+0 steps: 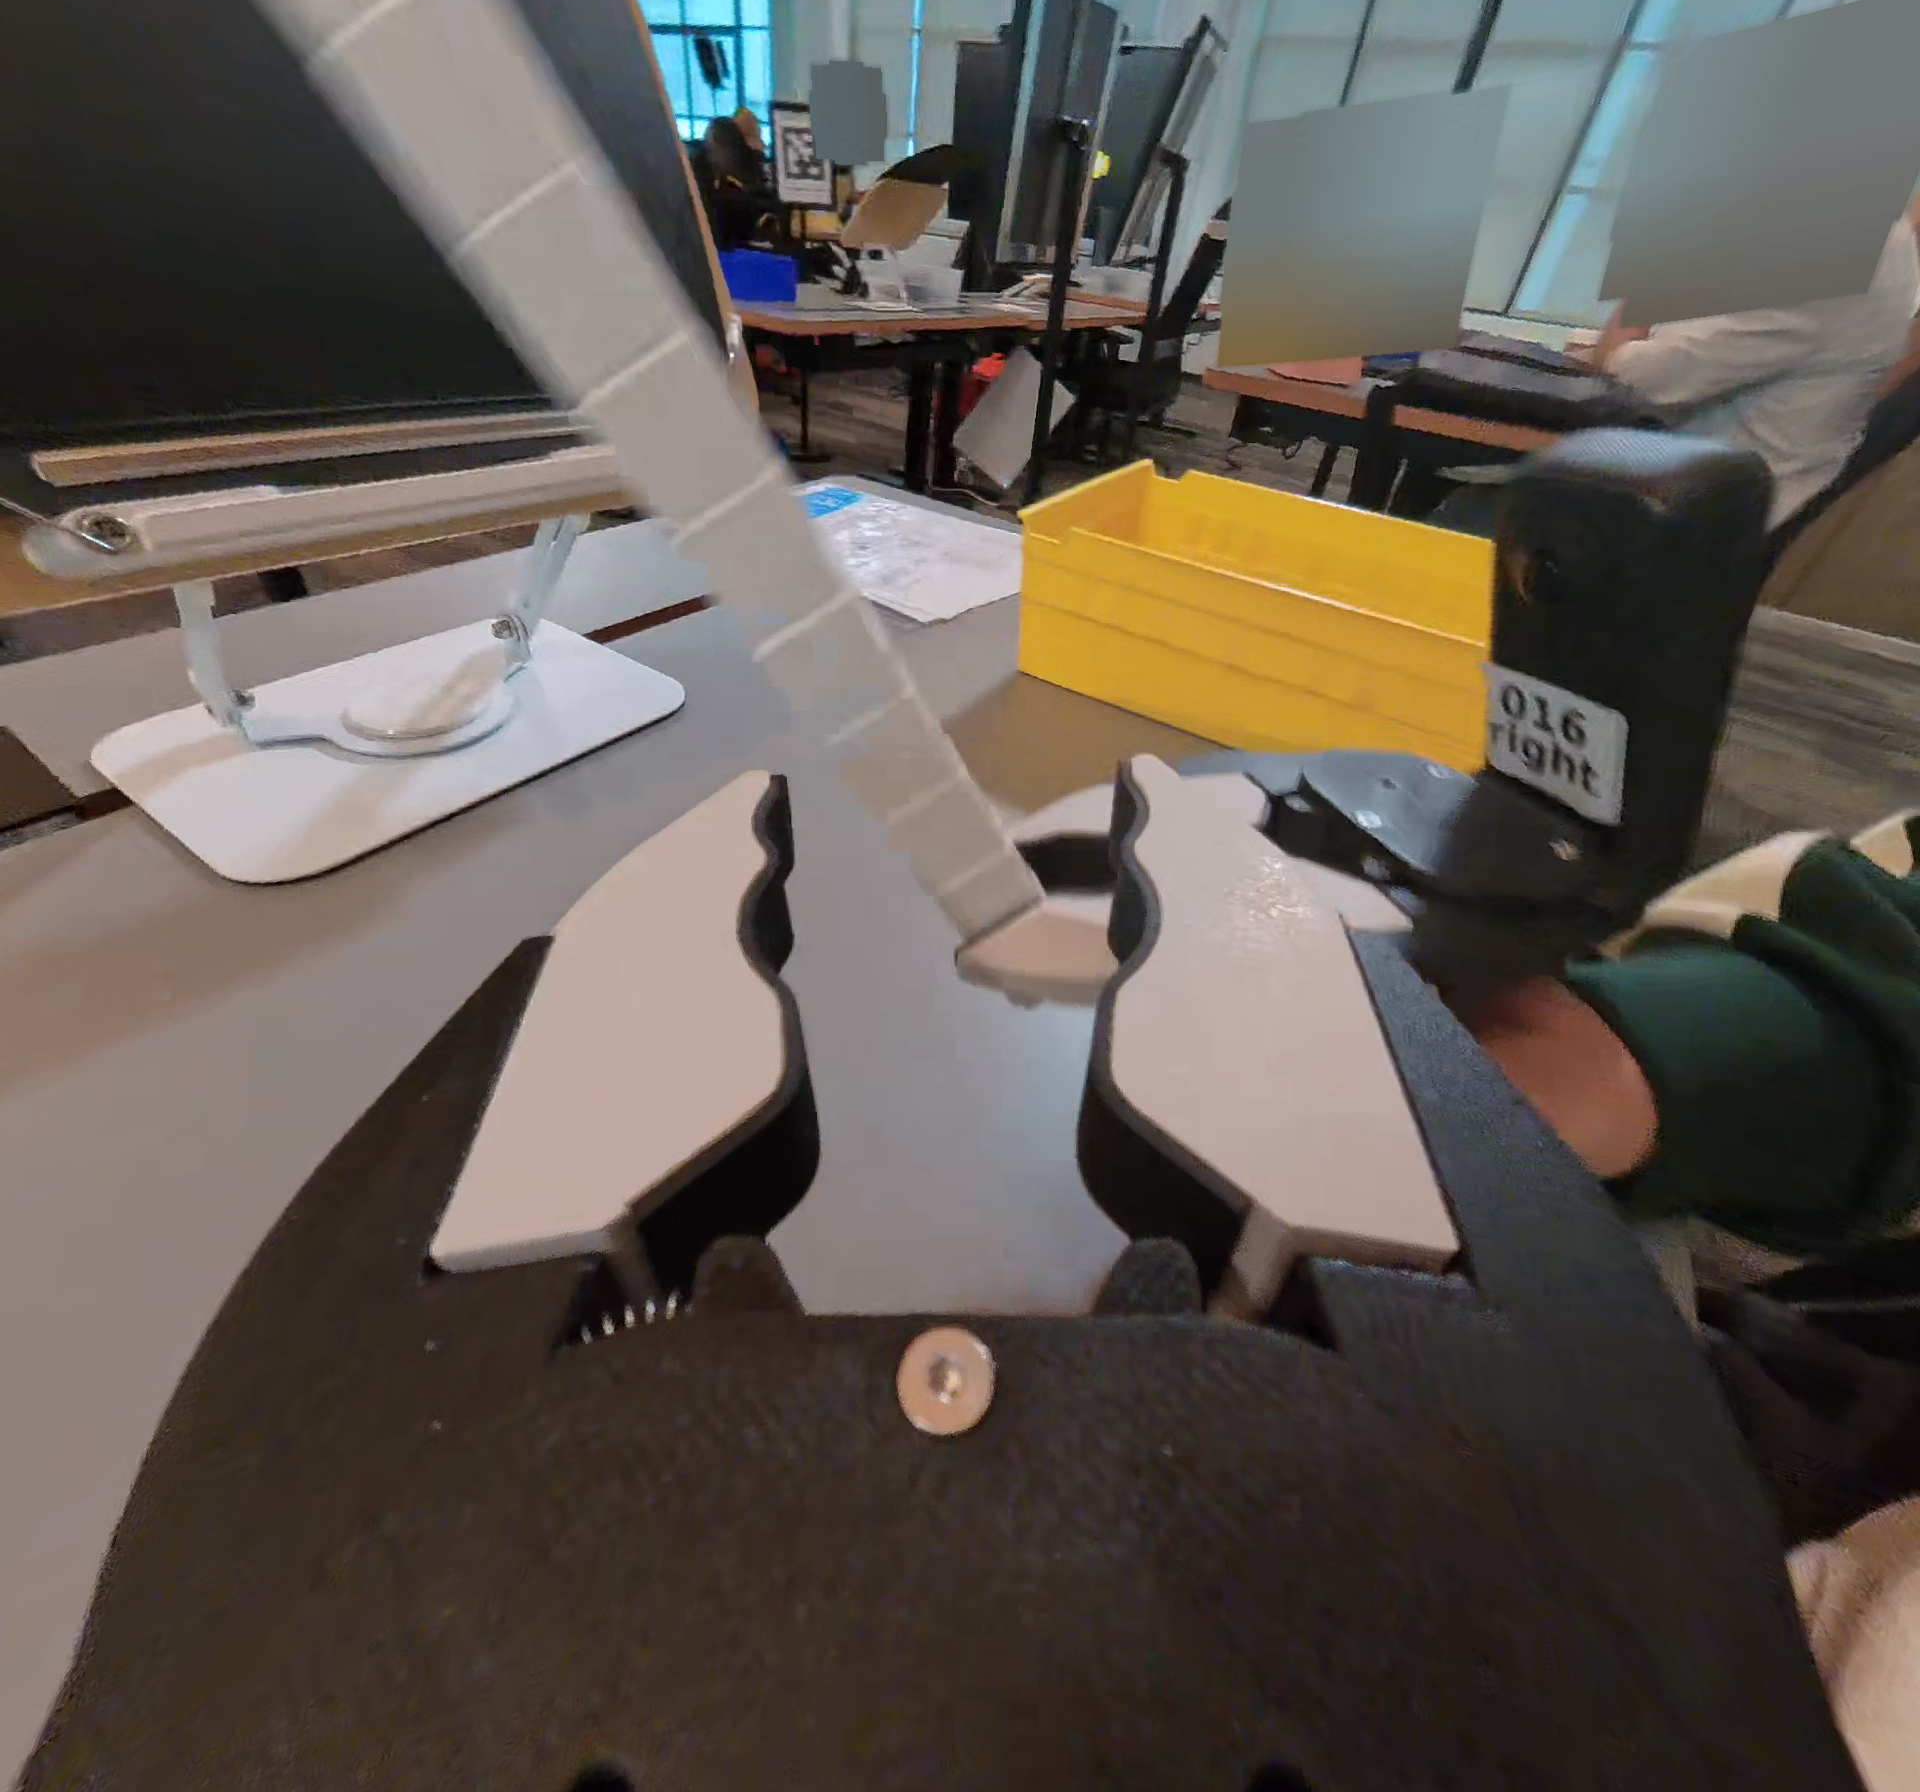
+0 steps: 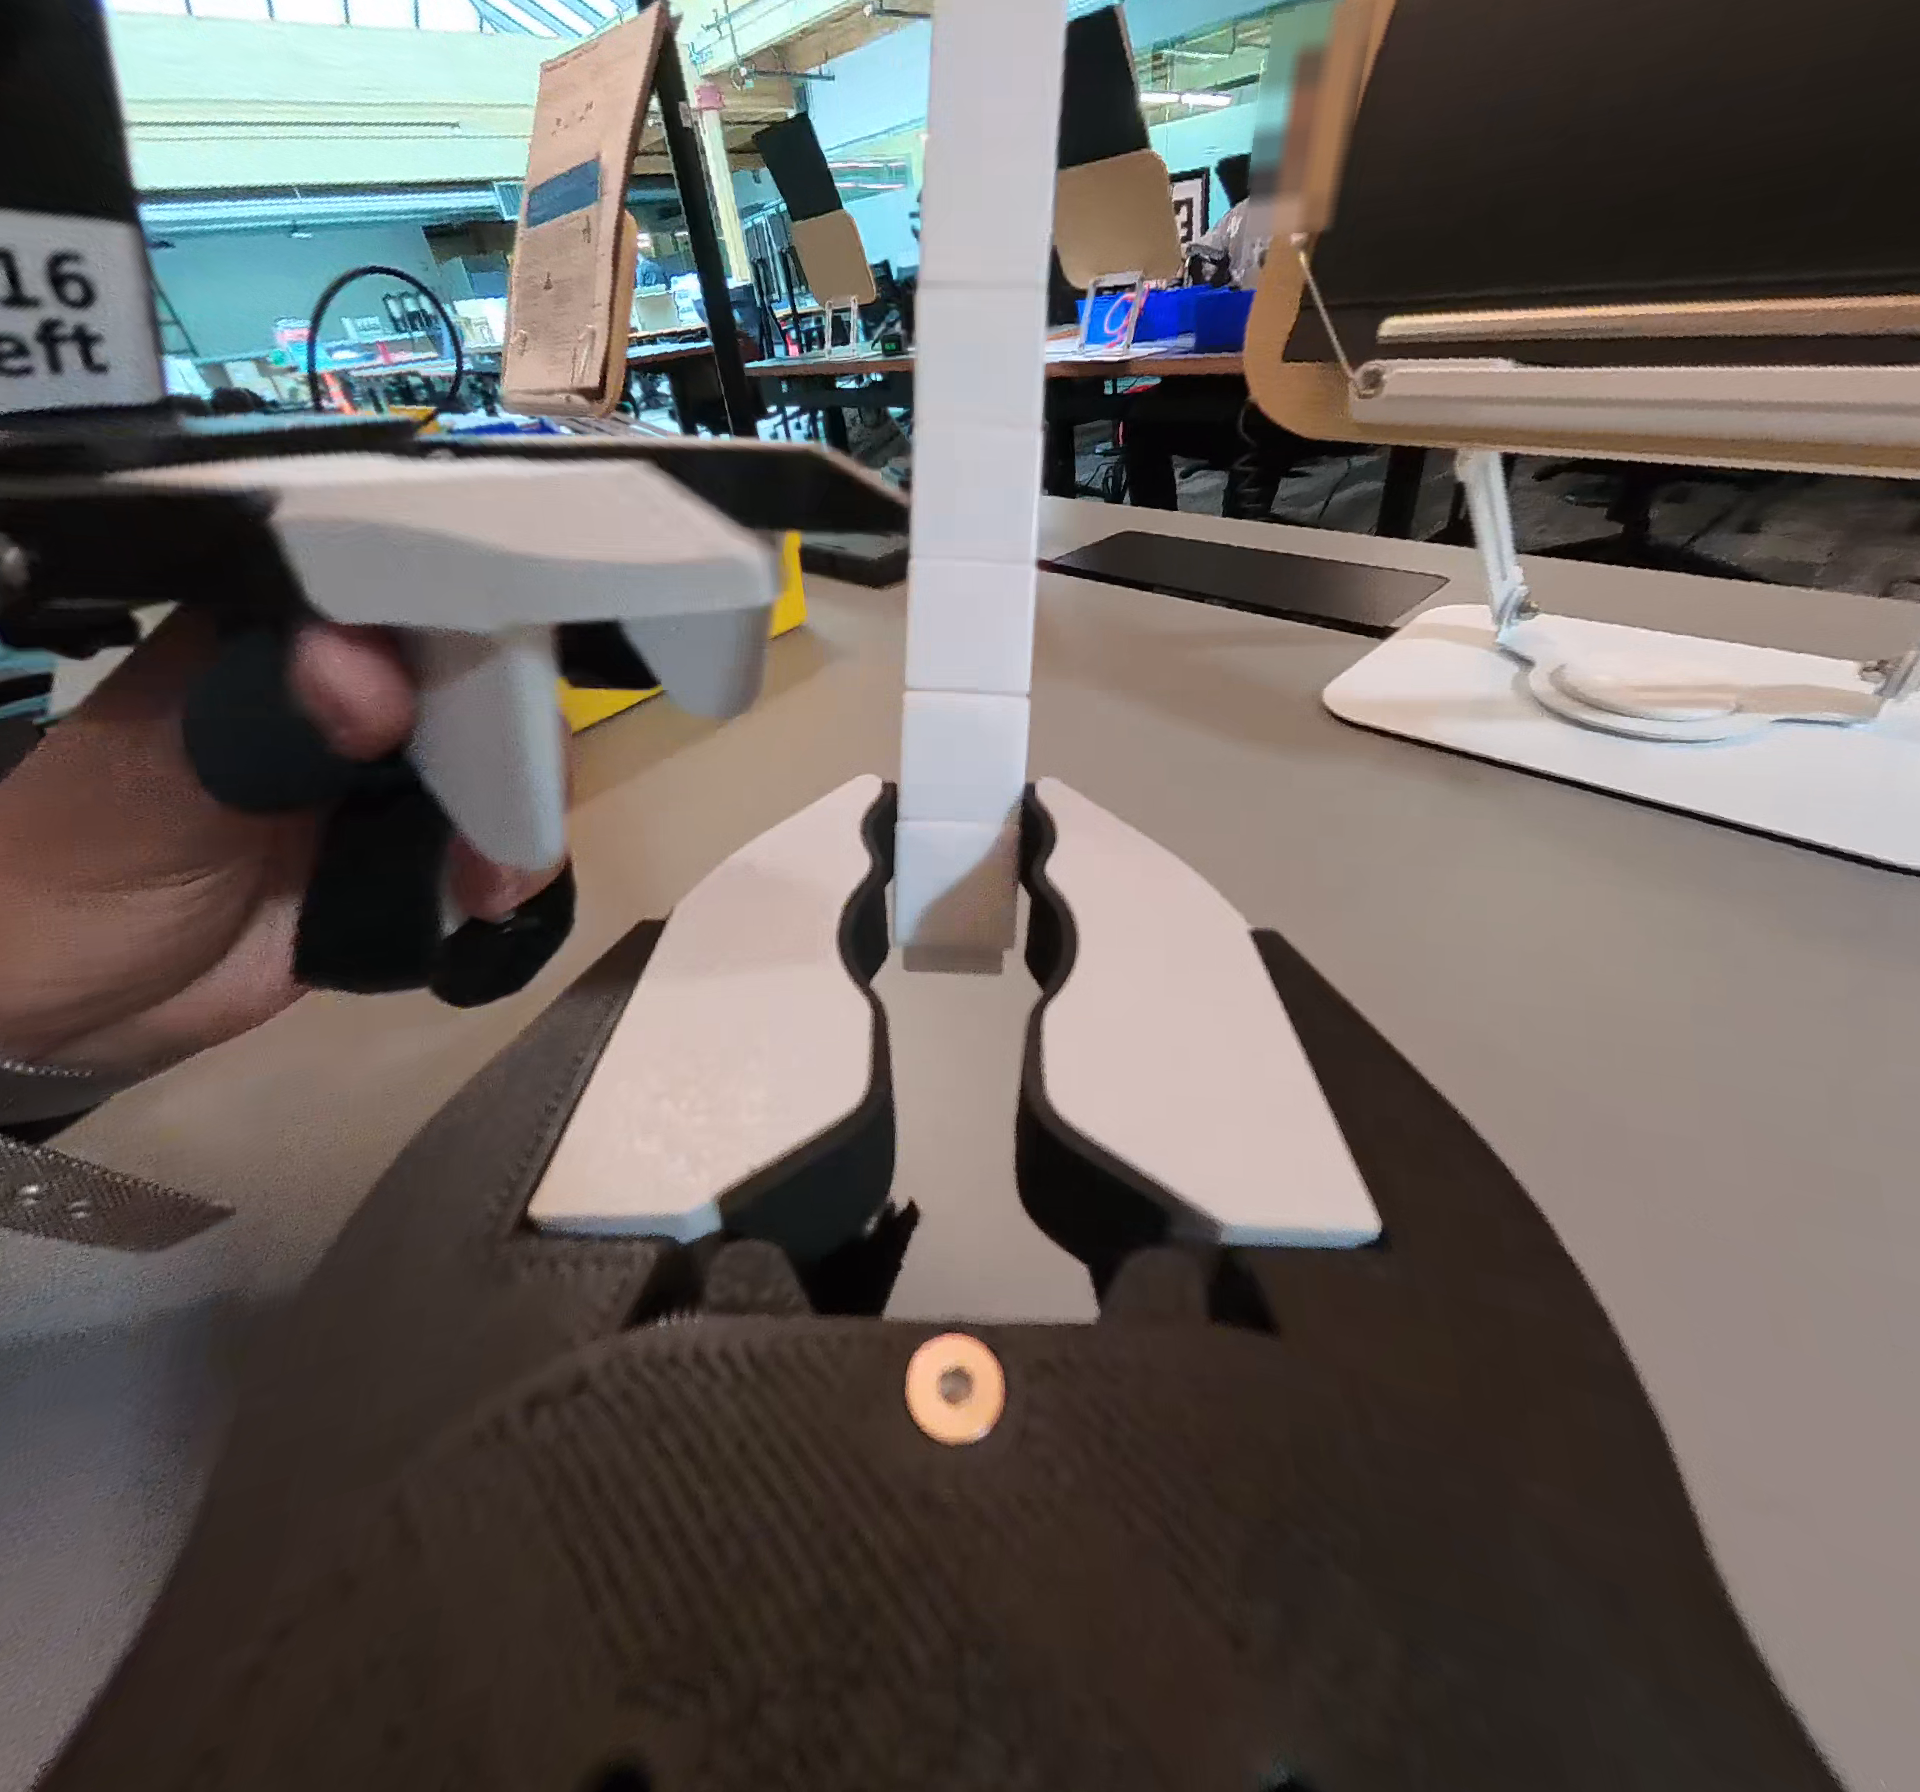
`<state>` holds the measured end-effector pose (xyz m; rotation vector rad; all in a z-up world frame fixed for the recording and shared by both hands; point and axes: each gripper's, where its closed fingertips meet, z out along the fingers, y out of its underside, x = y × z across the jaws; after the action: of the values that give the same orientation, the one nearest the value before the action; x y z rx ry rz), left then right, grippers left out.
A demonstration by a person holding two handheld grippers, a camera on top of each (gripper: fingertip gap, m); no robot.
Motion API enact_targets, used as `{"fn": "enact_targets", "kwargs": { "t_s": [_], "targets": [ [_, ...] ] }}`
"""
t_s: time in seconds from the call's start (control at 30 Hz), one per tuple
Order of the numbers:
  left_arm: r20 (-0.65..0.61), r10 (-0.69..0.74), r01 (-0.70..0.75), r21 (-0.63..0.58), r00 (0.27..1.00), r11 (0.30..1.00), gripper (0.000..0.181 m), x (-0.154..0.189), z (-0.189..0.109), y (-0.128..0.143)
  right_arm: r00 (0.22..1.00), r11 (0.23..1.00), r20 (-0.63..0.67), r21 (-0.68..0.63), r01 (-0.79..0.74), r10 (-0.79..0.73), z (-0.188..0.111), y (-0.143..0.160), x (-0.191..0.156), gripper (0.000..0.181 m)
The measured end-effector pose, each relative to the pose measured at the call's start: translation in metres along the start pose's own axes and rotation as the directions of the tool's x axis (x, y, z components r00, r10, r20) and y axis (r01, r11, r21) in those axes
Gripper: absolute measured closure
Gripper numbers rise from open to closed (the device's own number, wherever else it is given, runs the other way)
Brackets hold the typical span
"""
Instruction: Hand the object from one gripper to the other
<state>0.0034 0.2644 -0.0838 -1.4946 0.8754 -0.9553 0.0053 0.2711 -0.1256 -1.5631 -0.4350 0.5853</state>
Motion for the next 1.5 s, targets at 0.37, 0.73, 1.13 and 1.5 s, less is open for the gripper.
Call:
{"fn": "enact_targets", "kwargs": {
  "t_s": [0.37, 0.73, 1.13, 1.5],
  "targets": [
    [-0.154, -0.365, 0.38, 0.082, 0.918, 0.921, 0.144, -0.002, 0.014, -0.019, 0.969, 0.972, -0.103, 0.043, 0.23, -0.224, -0.007, -0.018, -0.004, 0.159],
    [-0.157, -0.288, 0.306, 0.11, 0.945, 0.946, 0.158, 0.0, -0.006, -0.035, 0.946, 0.949, -0.075, -0.004, 0.316, -0.316, -0.003, -0.005, -0.02, 0.158],
    [-0.329, 0.049, -0.047, 0.012, 0.943, 0.999, 0.158, 0.031, -0.024, -0.047, 0.984, 0.999, 0.174, 0.019, 0.026, -0.029, -0.007, -0.001, -0.011, 0.102],
    [-0.452, 0.09, -0.118, -0.033, 0.887, 0.993, 0.158, 0.048, -0.036, -0.036, 0.826, 0.989, 0.554, 0.029, -0.147, 0.106, -0.03, -0.03, -0.044, 0.097]
  ]
}}
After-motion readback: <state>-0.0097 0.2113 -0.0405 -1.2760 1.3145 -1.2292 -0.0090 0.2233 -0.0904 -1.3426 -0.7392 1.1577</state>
